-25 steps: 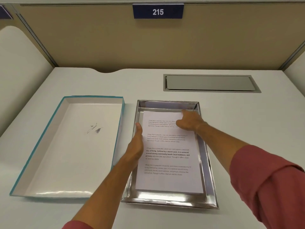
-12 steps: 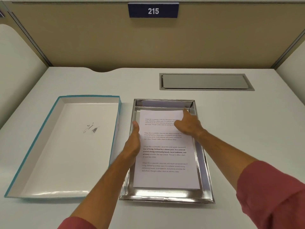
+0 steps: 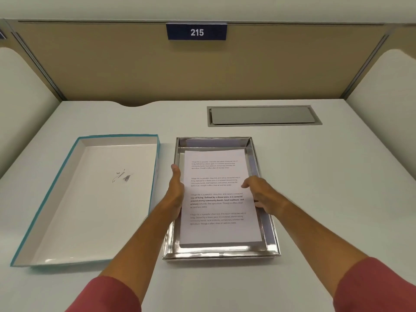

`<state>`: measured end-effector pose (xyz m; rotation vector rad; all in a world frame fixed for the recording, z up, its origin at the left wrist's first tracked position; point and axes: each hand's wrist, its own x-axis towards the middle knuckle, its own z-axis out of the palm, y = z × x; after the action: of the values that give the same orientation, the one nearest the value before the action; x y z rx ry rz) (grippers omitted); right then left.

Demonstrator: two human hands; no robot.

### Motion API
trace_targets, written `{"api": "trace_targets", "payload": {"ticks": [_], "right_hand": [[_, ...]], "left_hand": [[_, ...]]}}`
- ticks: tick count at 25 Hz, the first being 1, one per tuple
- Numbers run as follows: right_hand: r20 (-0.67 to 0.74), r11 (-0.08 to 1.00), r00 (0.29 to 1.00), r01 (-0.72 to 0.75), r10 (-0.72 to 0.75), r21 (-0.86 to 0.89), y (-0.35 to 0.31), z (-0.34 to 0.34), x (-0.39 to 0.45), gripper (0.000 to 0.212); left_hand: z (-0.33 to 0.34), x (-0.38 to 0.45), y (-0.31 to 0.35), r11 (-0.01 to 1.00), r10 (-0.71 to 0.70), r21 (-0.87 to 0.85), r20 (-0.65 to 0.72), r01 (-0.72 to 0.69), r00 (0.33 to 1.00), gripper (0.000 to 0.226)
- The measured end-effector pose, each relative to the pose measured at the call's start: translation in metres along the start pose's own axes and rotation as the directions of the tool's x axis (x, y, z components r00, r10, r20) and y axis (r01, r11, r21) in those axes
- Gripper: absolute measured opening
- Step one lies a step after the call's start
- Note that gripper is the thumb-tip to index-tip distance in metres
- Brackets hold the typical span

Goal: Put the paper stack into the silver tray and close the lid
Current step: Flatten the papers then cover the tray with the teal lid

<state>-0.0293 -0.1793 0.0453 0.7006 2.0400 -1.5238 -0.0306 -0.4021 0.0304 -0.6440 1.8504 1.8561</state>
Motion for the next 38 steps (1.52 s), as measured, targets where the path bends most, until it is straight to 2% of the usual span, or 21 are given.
{"api": "trace_targets", "payload": {"ticks": [3, 6, 8, 10, 12, 14, 15, 17, 19, 22, 24, 27, 32, 35, 38], "right_hand": [[0.033, 0.999, 0.999, -0.007, 0.006, 0.034, -0.004, -0.003, -0.002, 0.011], [-0.039, 0.999, 0.999, 0.034, -0.034, -0.006, -0.004, -0.001, -0.006, 0.014], [-0.117, 0.973, 0.977, 0.157, -0.178, -0.167, 0.001, 0.002, -0.007, 0.01], [-0.115, 0.899, 0.928, 0.304, -0.354, -0.316, 0.005, 0.009, -0.011, 0.02], [-0.094, 0.797, 0.865, 0.406, -0.493, -0.446, 0.009, 0.018, -0.013, 0.048], [-0.032, 0.687, 0.834, 0.431, -0.551, -0.585, 0.011, 0.027, -0.014, 0.072], [-0.005, 0.637, 0.824, 0.433, -0.566, -0.638, 0.011, 0.031, -0.015, 0.078], [0.05, 0.525, 0.781, 0.465, -0.623, -0.713, 0.012, 0.04, -0.016, 0.083], [0.1, 0.413, 0.72, 0.499, -0.686, -0.762, 0.014, 0.048, -0.016, 0.087], [0.163, 0.272, 0.652, 0.514, -0.741, -0.814, 0.016, 0.062, -0.018, 0.093], [0.185, 0.204, 0.625, 0.497, -0.759, -0.843, 0.017, 0.07, -0.019, 0.095], [0.182, 0.168, 0.612, 0.469, -0.77, -0.867, 0.017, 0.08, -0.019, 0.096], [0.127, 0.212, 0.643, 0.423, -0.755, -0.881, 0.018, 0.106, -0.019, 0.097], [0.066, 0.276, 0.667, 0.394, -0.742, -0.877, 0.018, 0.122, -0.019, 0.097], [0.012, 0.327, 0.685, 0.363, -0.728, -0.872, 0.022, 0.128, -0.021, 0.095]], "left_hand": [[-0.003, -0.006, 0.005, 1.0, -0.006, 0.008, 0.005, 0.006, 1.0, 0.089], [-0.001, -0.012, 0.004, 0.999, 0.024, -0.027, 0.032, -0.023, 0.999, 0.086], [0.001, -0.016, 0.0, 0.995, 0.089, 0.037, -0.011, -0.088, 0.996, 0.072], [0.003, -0.022, -0.004, 0.958, 0.172, 0.241, -0.053, -0.154, 0.984, 0.064], [0.006, -0.03, -0.008, 0.874, 0.28, 0.438, -0.099, -0.211, 0.955, 0.064], [0.009, -0.039, -0.01, 0.735, 0.426, 0.616, -0.093, -0.284, 0.9, 0.061], [0.008, -0.04, -0.011, 0.65, 0.463, 0.706, -0.075, -0.281, 0.883, 0.066], [0.004, -0.042, -0.015, 0.486, 0.499, 0.851, -0.086, -0.196, 0.862, 0.083], [-0.004, -0.042, -0.017, 0.345, 0.563, 0.931, -0.103, -0.12, 0.82, 0.091], [-0.015, -0.046, -0.021, 0.204, 0.635, 0.977, -0.091, -0.053, 0.767, 0.095], [-0.023, -0.046, -0.023, 0.188, 0.647, 0.981, -0.093, -0.041, 0.757, 0.095], [-0.038, -0.042, -0.027, 0.172, 0.623, 0.985, -0.088, -0.026, 0.777, 0.094], [-0.067, -0.025, -0.035, 0.163, 0.588, 0.985, -0.058, -0.048, 0.807, 0.088], [-0.08, -0.015, -0.04, 0.269, 0.513, 0.962, -0.102, -0.047, 0.852, 0.077], [-0.089, -0.004, -0.041, 0.393, 0.508, 0.917, -0.155, -0.068, 0.847, 0.04]]}}
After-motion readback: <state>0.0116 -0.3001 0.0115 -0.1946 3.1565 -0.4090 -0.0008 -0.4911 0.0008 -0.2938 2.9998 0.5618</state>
